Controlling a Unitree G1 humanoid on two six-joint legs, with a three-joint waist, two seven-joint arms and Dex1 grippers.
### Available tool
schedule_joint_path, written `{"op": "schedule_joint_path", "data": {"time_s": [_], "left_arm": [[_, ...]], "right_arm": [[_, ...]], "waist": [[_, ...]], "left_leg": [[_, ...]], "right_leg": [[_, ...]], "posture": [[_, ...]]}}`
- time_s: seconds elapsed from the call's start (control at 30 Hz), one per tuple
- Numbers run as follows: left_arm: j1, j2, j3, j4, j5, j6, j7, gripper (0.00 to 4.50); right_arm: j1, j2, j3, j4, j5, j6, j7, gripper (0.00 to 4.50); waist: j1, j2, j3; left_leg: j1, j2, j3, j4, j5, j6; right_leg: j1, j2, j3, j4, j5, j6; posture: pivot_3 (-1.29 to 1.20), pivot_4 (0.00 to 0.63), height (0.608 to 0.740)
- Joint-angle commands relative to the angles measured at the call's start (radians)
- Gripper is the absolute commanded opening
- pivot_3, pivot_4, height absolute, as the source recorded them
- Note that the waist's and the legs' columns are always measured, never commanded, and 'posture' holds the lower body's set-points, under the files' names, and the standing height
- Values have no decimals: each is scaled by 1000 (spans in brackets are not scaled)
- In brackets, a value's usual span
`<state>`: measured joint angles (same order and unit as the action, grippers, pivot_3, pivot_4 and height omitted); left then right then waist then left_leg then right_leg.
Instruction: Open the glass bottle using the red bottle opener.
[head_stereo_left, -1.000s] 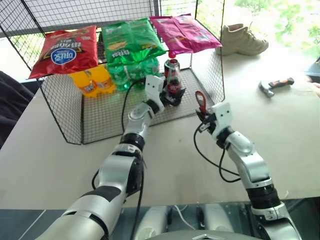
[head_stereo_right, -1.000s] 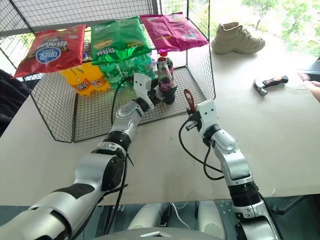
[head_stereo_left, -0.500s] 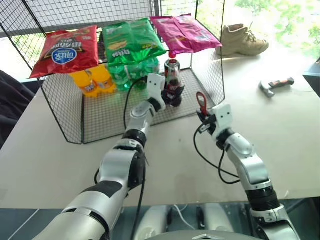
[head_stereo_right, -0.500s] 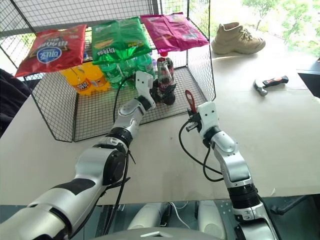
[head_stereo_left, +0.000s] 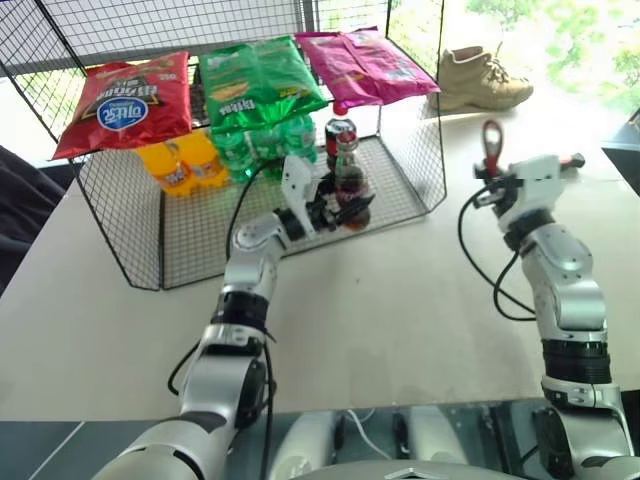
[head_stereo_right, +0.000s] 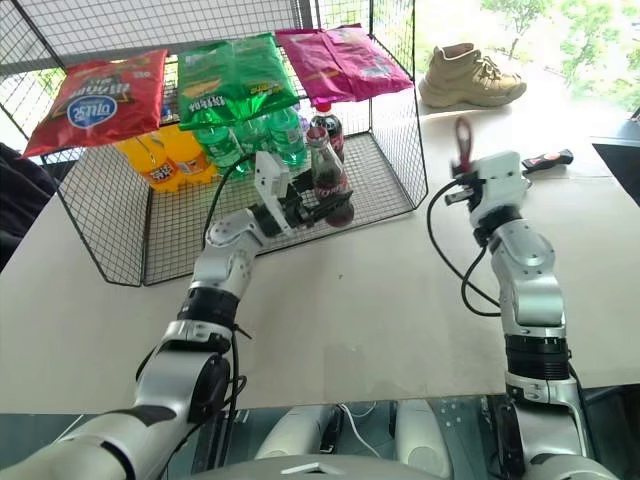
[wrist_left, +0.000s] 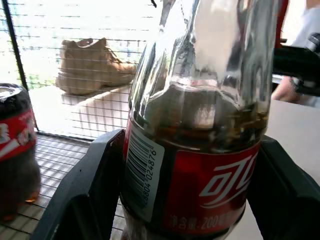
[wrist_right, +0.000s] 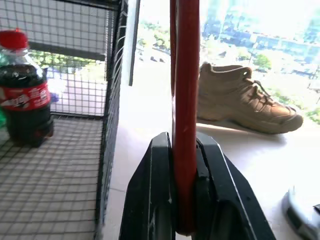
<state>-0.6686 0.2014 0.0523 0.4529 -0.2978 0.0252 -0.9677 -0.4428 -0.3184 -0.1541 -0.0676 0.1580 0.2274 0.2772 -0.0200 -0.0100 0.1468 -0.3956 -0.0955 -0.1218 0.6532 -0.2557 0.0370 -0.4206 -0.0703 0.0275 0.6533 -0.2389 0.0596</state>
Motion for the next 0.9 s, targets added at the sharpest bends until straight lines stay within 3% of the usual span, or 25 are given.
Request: {"op": "schedule_joint_path", "data": {"time_s": [0.03,0.6,0.7,0.9], "left_arm": [[37,-6,-33,-178,-44,62,3,2811],[126,-13,-100,-186,0,7,41,2811],[125,-13,-95,-182,-3,-5,37,4282],[131,-15,-95,-199,3,-40,60,4439]], "right_arm": [[-15,4,5,11,1,-36,4,0],[-30,36,41,18,4,-40,-5,0],[-26,41,45,14,3,-39,-8,0],[-25,47,48,14,1,-40,-8,0]], "waist": [[0,0,0],[5,0,0],[5,0,0],[5,0,0]], "left_leg": [[0,0,0,0,0,0],[1,0,2,2,0,-1],[1,0,2,2,0,-1],[1,0,2,2,0,-1]], "right_leg": [[0,0,0,1,0,0],[0,0,1,4,0,0],[0,0,1,4,0,0],[0,0,1,4,0,0]], "posture": [[0,150,740],[0,150,740],[0,150,740],[0,150,740]]}}
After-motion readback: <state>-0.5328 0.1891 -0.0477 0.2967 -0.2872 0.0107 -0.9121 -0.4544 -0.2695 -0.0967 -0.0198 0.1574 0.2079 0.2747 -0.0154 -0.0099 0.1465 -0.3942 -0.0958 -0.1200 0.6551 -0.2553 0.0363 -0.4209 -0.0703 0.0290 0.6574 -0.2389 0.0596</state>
